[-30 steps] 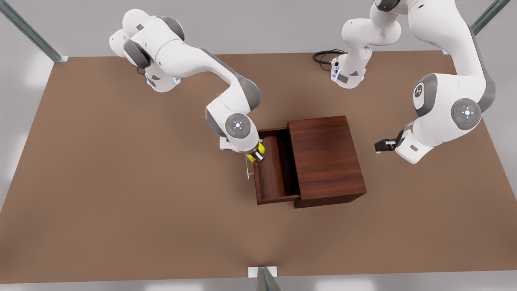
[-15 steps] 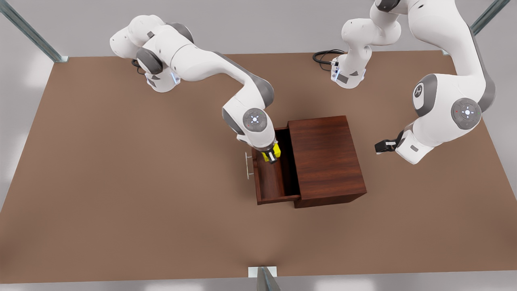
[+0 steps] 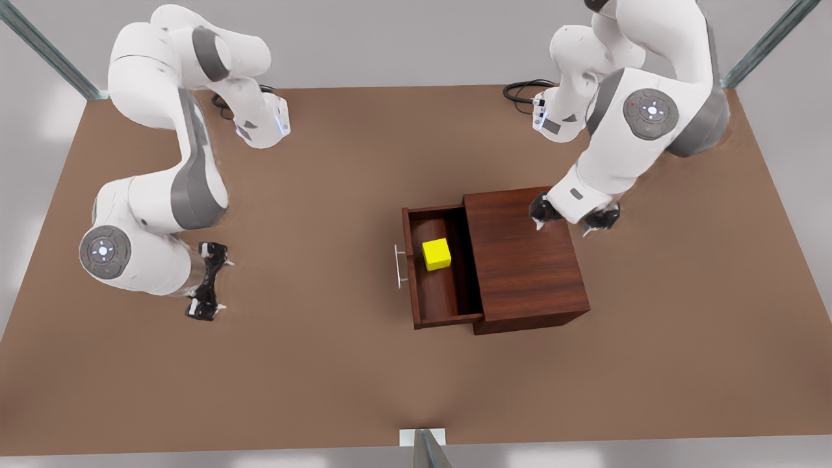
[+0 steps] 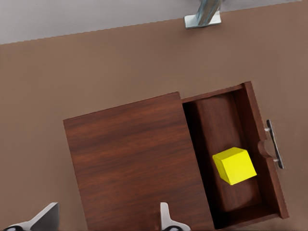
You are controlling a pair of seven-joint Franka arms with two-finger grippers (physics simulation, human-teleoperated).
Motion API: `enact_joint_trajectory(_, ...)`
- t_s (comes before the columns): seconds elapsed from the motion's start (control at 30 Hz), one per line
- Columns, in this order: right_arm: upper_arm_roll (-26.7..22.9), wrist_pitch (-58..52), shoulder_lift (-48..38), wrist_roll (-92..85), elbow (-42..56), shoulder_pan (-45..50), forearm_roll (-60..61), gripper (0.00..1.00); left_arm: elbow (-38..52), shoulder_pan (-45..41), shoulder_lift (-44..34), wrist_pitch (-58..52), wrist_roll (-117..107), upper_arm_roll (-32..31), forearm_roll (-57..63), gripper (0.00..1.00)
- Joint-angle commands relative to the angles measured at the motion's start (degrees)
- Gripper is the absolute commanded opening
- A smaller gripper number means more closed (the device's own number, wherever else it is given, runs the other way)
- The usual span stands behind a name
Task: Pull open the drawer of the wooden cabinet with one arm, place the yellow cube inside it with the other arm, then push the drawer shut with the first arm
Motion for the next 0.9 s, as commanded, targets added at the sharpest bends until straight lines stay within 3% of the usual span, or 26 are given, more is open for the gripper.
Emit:
enact_joint_trajectory(0.0, 0.05, 9.40, -7.98, -80.32, -14.40, -6.11, -3.71, 1.00, 9.94, -8.26, 6.80, 0.11, -43.82, 0.09, 2.56, 1.00)
enact_joint_trajectory(0.03, 0.05, 17.76, -13.96, -93.50, -23.37, -8.39, -3.62, 1.00, 13.90, -12.12, 11.03, 3.26, -54.28, 0.27, 2.65, 1.00)
enact_joint_trajectory(0.07, 0.05, 18.39, -16.60, -99.24, -26.90, -9.54, -3.79, 1.00, 13.99, -14.15, 11.82, 8.36, -60.01, 0.10, 2.65, 1.00)
enact_joint_trajectory(0.17, 0.40, 13.29, -16.43, -101.97, -25.93, -9.02, -3.79, 1.00, 14.78, -21.27, 19.12, 24.27, -80.39, 0.62, 11.26, 1.00)
enact_joint_trajectory(0.33, 0.75, 13.29, -15.81, -101.79, -24.88, -8.93, -3.79, 1.00, 17.60, -22.42, 27.11, 37.90, -82.60, 0.97, 11.43, 1.00)
enact_joint_trajectory(0.47, 0.75, 13.29, -15.37, -101.44, -24.79, -8.93, -3.79, 1.00, 20.06, -25.49, 35.38, 41.15, -82.51, 1.41, 16.35, 1.00)
enact_joint_trajectory(0.87, 0.75, 13.29, -14.93, -100.74, -24.44, -8.31, -3.79, 1.00, 19.53, -26.90, 42.41, 37.55, -77.68, 1.77, 23.21, 1.00)
